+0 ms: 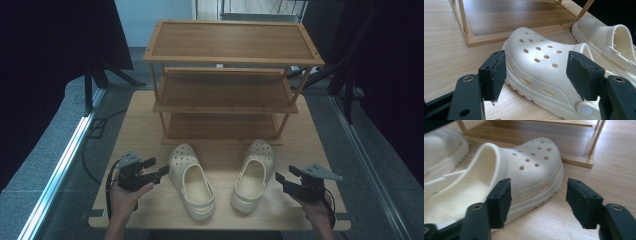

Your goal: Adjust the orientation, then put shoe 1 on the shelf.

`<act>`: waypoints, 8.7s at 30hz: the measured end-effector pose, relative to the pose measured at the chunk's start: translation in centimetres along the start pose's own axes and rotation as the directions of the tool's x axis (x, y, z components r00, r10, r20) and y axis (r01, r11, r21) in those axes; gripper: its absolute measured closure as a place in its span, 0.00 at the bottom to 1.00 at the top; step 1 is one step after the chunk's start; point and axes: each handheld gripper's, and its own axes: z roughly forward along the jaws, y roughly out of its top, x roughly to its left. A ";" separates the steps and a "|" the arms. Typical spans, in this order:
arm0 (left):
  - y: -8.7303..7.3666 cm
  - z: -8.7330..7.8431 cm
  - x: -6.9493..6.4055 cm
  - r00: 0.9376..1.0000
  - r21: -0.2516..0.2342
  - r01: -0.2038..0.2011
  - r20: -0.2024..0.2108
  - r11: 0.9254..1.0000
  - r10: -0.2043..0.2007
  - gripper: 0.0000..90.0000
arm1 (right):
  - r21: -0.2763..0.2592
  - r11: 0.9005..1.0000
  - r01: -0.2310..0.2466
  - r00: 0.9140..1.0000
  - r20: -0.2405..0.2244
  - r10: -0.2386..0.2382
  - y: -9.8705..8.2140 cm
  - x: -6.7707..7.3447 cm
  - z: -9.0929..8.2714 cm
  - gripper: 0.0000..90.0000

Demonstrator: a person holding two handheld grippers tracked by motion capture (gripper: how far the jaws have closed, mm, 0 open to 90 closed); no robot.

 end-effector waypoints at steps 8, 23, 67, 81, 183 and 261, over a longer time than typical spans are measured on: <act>0.0 -0.6 0.0 1.000 -0.012 -0.003 0.005 1.000 0.003 0.36 | -0.031 0.996 0.086 0.992 -0.089 -0.088 1.3 2.4 -1.2 0.63; 0.0 -0.3 -0.5 1.000 0.005 -0.018 0.024 1.000 0.018 0.36 | -0.013 0.972 0.236 0.938 -0.258 -0.231 2.2 8.9 0.3 1.00; 0.1 -0.8 -0.4 0.999 0.002 -0.016 0.035 1.000 0.015 0.36 | 0.116 0.913 0.390 0.841 -0.449 -0.302 -1.5 18.4 6.0 1.00; 0.2 -1.4 0.0 0.999 -0.013 -0.006 0.032 1.000 0.007 0.36 | 0.074 0.890 0.450 0.756 -0.563 -0.336 -1.1 23.3 9.5 0.97; 3.8 8.7 -2.3 0.982 0.122 -0.076 -0.162 0.990 0.096 0.93 | -0.019 0.965 0.263 0.893 -0.373 -0.251 -0.2 13.4 3.4 0.68; 5.5 9.3 -1.2 0.993 -0.041 -0.091 -0.077 0.995 0.088 0.66 | 0.008 0.948 0.319 0.857 -0.430 -0.285 -1.1 15.9 4.2 0.66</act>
